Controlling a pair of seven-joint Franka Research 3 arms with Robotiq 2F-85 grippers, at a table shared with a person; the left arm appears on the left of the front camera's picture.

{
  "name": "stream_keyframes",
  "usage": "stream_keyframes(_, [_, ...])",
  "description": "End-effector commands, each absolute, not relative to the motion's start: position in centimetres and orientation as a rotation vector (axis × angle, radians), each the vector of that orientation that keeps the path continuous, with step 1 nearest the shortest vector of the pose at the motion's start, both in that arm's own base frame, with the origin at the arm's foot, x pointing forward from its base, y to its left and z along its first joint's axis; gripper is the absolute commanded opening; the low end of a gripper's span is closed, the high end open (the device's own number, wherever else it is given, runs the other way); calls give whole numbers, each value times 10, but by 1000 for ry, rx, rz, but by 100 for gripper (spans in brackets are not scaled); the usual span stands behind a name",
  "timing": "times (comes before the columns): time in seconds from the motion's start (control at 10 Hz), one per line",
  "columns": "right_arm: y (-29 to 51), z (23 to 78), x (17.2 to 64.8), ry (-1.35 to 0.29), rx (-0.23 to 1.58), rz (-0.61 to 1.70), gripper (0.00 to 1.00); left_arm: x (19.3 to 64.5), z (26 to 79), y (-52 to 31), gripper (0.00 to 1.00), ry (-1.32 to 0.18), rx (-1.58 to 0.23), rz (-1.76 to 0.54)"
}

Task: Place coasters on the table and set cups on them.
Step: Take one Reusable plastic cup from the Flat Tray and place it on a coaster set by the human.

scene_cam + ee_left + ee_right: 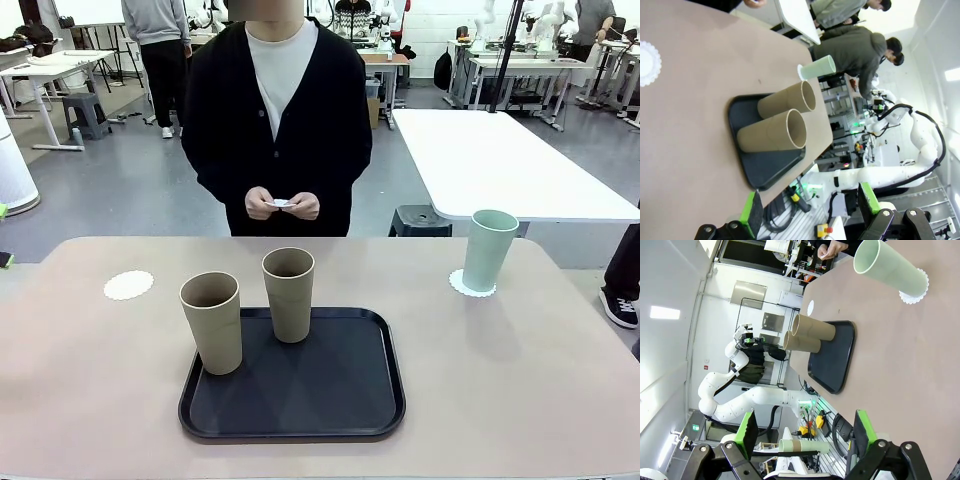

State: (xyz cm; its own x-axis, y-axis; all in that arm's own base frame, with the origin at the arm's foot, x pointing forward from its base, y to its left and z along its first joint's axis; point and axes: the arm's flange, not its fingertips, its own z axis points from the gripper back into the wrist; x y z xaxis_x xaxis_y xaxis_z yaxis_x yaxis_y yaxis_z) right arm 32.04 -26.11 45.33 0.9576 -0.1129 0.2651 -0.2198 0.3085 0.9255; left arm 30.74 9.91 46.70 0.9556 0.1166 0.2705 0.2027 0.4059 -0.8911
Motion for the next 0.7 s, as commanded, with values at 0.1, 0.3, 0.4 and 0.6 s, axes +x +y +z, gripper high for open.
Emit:
stream_keyframes(0.1, [-261,454,324,-303,1265,48,100,349,515,89,100,-468,-635,-391])
stream_keyframes(0.3, [-261,454,324,-303,1265,48,100,374,562,55,100,-364,-411,-614])
stream_keyframes(0.4, [-261,454,324,-303,1265,48,100,389,584,34,100,-308,-336,-697])
stream_keyframes(0.6, [-261,454,324,-303,1265,48,100,393,598,-11,100,-148,-136,-894])
